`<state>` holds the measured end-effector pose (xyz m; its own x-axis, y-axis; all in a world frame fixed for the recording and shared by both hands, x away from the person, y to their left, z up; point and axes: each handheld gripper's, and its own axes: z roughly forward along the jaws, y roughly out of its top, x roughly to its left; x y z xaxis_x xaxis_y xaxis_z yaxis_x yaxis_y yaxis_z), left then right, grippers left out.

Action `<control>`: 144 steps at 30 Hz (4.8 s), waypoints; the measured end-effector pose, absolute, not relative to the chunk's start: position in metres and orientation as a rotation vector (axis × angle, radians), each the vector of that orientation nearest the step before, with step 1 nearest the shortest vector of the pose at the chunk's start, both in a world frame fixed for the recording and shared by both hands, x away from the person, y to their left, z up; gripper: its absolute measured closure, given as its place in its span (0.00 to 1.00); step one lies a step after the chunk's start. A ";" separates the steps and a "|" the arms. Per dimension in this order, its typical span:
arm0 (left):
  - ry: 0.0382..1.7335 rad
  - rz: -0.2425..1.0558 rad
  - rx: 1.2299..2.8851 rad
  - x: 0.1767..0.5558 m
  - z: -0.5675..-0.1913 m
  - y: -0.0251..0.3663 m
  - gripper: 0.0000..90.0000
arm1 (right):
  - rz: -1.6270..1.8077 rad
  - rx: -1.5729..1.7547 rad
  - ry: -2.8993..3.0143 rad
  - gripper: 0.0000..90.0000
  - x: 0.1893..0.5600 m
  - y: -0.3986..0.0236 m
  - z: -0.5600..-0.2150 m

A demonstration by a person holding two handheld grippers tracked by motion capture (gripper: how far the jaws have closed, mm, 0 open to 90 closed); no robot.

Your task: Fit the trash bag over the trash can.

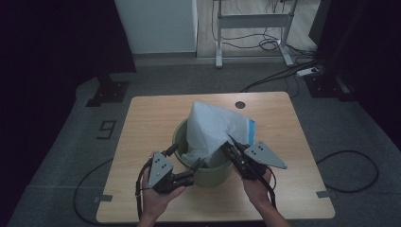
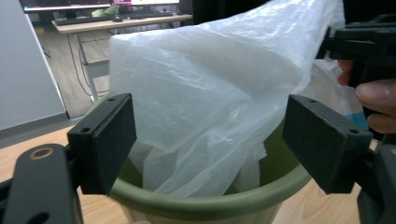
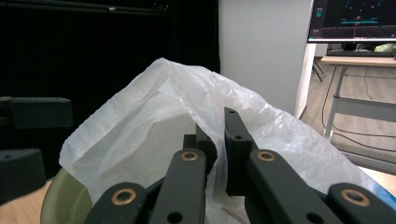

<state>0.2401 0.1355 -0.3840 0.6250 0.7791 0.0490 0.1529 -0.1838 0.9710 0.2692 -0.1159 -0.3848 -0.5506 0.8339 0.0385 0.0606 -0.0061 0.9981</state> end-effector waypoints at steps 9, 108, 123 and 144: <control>0.752 0.702 1.690 0.240 -0.387 0.121 0.24 | 1.624 0.943 1.665 0.95 0.270 -0.112 -0.384; 0.830 0.546 1.571 0.252 -0.366 0.157 0.47 | 1.603 0.853 1.497 0.98 0.255 -0.138 -0.357; 0.866 0.507 1.637 0.277 -0.370 0.141 0.41 | 1.605 0.802 1.528 0.98 0.248 -0.125 -0.365; 0.840 0.428 1.518 0.275 -0.377 0.172 1.00 | 1.582 0.837 1.563 0.54 0.233 -0.131 -0.394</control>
<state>0.2752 0.1719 -0.3768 0.6622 0.7186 -0.2121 0.2507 0.0543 0.9665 0.2330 -0.1311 -0.3938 -0.5073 0.8601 -0.0525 -0.0626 0.0240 0.9977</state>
